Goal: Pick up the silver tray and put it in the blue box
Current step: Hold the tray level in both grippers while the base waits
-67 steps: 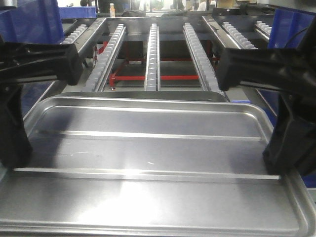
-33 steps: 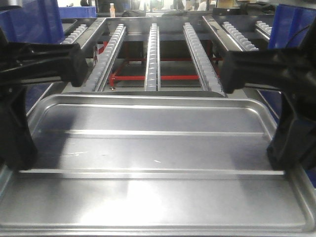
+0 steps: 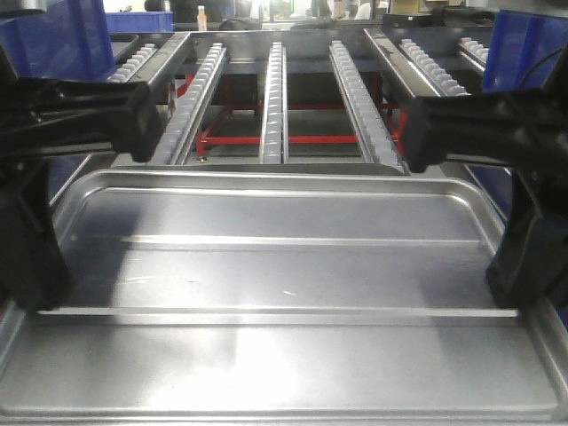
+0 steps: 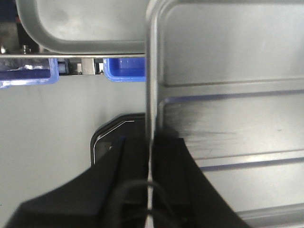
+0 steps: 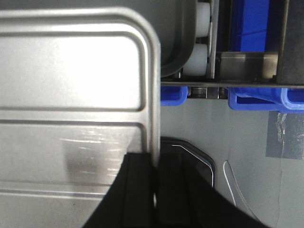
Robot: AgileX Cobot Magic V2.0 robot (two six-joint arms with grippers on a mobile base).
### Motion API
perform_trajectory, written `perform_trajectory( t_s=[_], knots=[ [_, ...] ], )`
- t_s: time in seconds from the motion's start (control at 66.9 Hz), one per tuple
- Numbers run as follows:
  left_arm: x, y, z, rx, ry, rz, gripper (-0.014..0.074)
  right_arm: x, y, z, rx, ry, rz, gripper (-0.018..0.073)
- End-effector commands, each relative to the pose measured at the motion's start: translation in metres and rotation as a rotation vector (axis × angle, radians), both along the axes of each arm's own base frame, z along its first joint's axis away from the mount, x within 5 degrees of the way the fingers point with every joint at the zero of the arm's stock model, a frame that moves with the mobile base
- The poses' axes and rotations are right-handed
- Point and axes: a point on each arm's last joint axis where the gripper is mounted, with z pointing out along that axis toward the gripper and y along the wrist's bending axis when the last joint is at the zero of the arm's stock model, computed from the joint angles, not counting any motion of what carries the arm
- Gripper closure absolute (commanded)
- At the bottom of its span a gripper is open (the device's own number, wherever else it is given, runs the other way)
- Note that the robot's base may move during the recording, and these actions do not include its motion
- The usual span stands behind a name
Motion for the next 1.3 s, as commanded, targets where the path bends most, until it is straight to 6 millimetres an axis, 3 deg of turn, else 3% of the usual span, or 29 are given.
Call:
perform_trajectory(
  t_s=[0.0,1.286],
  knots=[
    [-0.0002,0.0019,0.0139,-0.029,-0.047,-0.001,0.0610,0.0034,-0.0018,0.0138,0.012,-0.072,0.014,0.0500],
    [0.0000,0.0027,0.0138,-0.028,-0.045,0.020,0.0610,0.0038,-0.0011,0.0141,0.019,-0.078,0.017,0.0500]
  ],
)
